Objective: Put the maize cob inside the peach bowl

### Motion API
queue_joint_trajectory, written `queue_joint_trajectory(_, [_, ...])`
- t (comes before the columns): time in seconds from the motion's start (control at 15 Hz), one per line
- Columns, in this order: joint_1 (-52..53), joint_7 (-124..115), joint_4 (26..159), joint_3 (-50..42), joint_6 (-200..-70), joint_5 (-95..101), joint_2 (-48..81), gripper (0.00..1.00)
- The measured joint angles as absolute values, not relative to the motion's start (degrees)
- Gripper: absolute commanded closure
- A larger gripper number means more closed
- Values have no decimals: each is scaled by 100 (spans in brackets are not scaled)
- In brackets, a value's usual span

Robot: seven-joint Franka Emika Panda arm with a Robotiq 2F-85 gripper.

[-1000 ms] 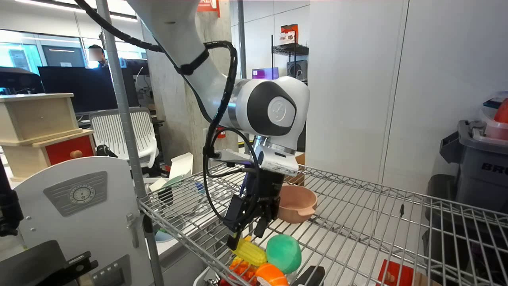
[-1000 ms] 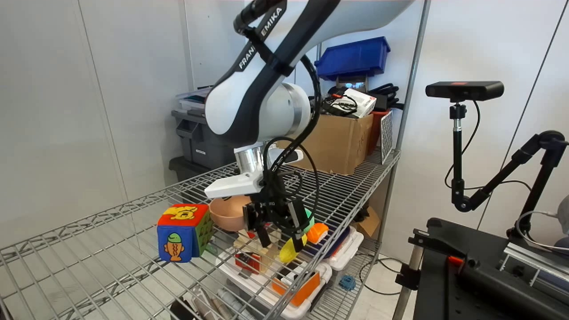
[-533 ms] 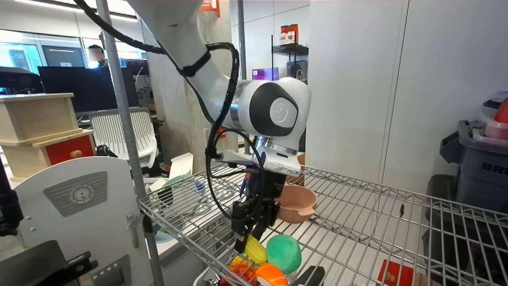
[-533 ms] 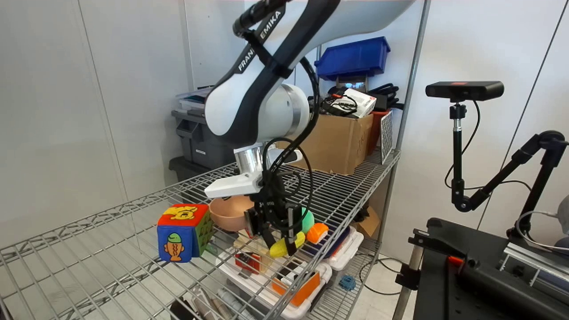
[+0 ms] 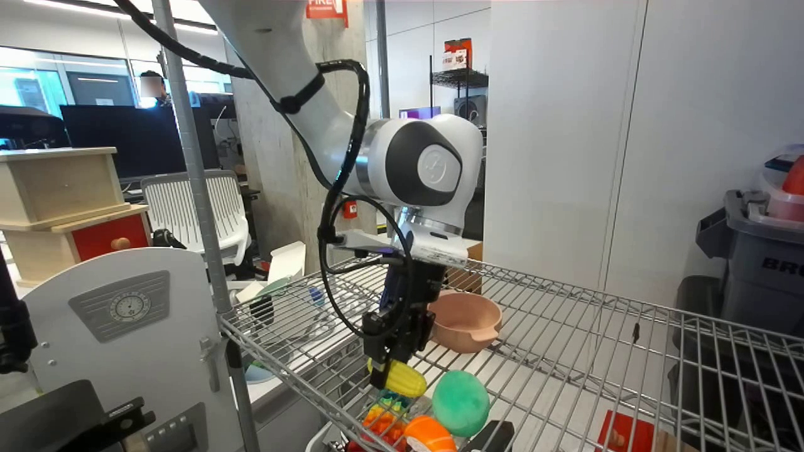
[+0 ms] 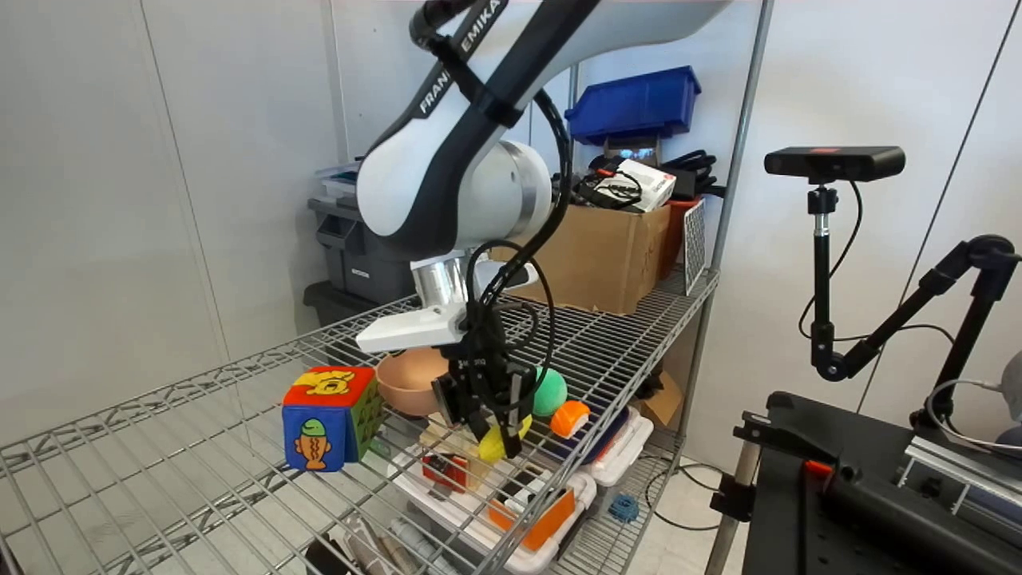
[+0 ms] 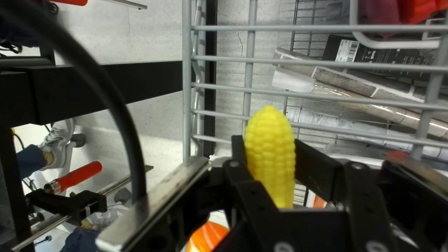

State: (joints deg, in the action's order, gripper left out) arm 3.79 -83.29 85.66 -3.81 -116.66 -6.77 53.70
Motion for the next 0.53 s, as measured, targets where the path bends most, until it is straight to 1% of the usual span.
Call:
queue_joint_trajectory(0.4, [933, -8169, 10011, -391, -12372, -211, 3821, 90])
queue_joint_trajectory(0.53, [1009, -8154, 10246, -433, -12546, 54, 3252, 90])
